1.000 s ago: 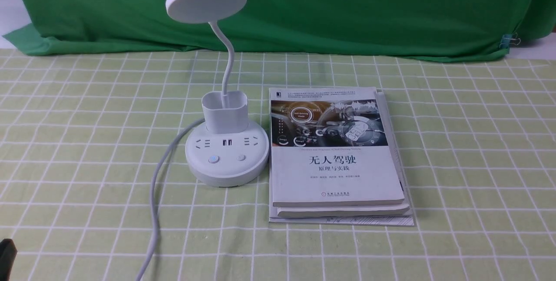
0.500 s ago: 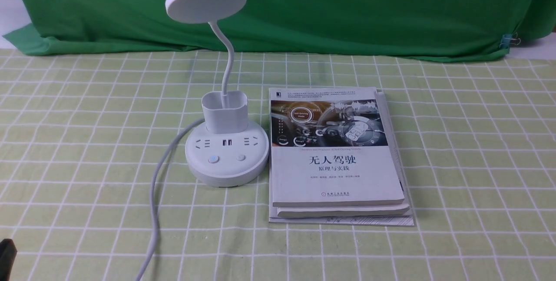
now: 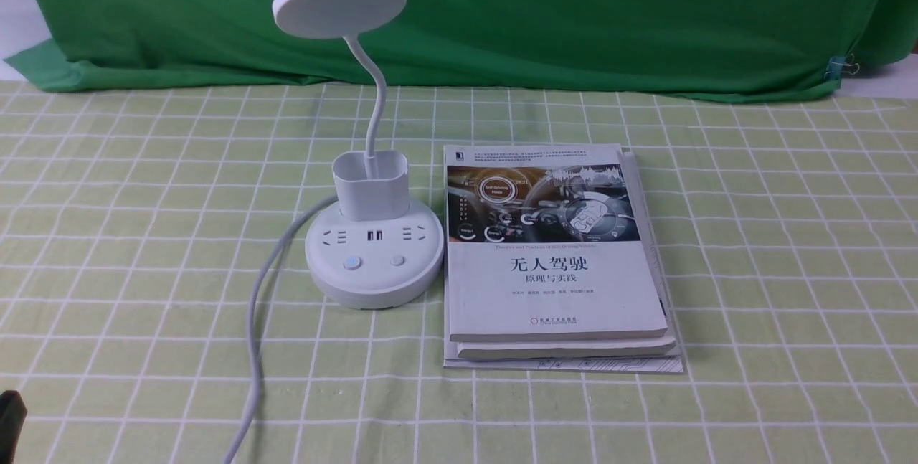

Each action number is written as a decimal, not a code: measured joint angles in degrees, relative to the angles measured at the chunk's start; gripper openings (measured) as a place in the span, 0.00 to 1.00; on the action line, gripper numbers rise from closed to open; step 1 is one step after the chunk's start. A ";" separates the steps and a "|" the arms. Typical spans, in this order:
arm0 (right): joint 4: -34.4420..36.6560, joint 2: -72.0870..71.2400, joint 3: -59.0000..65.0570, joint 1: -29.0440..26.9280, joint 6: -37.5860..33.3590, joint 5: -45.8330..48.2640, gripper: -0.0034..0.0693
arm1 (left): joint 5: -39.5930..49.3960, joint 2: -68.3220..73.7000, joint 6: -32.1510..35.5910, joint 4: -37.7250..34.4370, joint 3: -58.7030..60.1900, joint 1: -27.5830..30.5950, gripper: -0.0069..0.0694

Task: Turn on the table lamp on the green coffee tablecloth with your hand.
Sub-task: 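Press the power button on the lamp base to turn the lamp on with the left gripper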

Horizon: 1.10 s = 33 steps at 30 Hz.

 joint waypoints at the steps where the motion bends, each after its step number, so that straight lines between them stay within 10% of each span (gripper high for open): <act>1: 0.00 0.00 0.00 0.00 0.00 0.00 0.38 | -0.44 0.00 -0.05 -1.22 0.00 0.00 0.41; 15: 0.00 0.00 0.00 0.00 0.00 0.00 0.38 | -27.14 0.00 -4.94 -12.79 0.00 0.00 0.41; 33: 0.00 0.00 0.00 0.00 -0.01 0.00 0.38 | -20.06 36.99 -3.56 -5.57 -16.37 0.00 0.41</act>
